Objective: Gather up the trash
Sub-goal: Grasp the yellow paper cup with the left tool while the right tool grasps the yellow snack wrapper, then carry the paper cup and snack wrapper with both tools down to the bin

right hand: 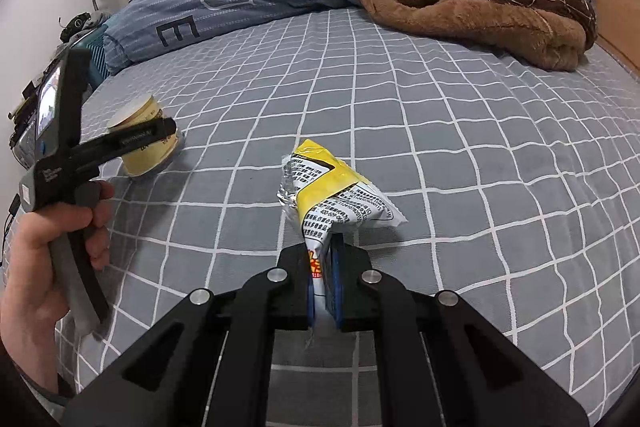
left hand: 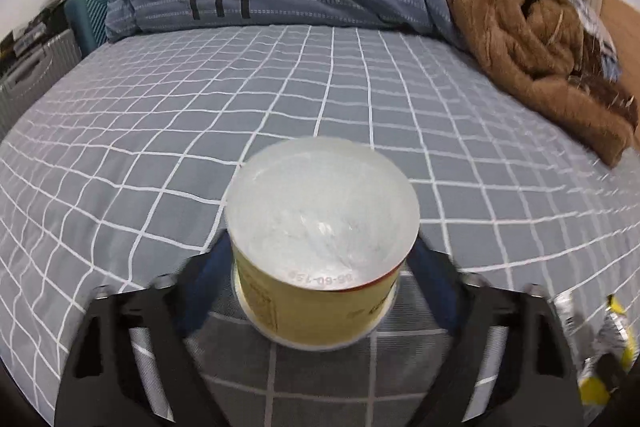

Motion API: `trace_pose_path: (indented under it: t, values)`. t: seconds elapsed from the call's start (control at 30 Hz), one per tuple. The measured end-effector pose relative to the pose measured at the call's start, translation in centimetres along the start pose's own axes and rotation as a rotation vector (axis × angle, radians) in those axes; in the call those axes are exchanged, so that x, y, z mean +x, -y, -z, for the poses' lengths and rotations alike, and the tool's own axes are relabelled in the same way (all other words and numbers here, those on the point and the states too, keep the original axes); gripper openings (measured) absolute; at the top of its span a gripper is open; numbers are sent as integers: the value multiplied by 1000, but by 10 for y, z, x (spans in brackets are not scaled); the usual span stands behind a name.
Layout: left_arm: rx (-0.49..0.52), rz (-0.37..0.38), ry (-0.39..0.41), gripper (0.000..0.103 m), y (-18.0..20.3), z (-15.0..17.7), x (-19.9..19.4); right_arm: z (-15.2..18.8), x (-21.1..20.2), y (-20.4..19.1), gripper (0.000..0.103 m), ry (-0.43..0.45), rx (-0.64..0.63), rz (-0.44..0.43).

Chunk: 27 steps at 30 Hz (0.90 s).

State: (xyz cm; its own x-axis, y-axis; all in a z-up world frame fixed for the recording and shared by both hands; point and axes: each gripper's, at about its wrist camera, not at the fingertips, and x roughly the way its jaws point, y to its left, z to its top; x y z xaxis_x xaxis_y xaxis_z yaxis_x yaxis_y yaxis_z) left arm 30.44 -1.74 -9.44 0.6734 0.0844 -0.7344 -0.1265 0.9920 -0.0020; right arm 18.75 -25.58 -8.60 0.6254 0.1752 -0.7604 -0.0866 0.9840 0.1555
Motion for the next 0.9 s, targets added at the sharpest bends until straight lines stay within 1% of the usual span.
trace_pose_path:
  t: [0.17, 0.37, 0.57, 0.63, 0.77, 0.9]
  values:
    - [-9, -20, 20, 75, 0, 2, 0, -1, 2, 0, 6, 0, 2, 2]
    - [-14, -21, 2, 75, -1, 1, -6, -4, 1, -1, 6, 5, 2, -1]
    - [-5, 4, 6, 75, 3, 2, -32, -11, -13, -5, 6, 27, -6, -13]
    - [-3, 24, 2, 75, 4, 3, -42, -13, -20, -6, 6, 38, -7, -17]
    - [-9, 40, 3, 75, 3, 14, -66, -16, -33, -7, 6, 54, -5, -28]
    - [14, 46, 3, 75, 6, 26, -87, -15, -45, -10, 6, 63, -1, -41]
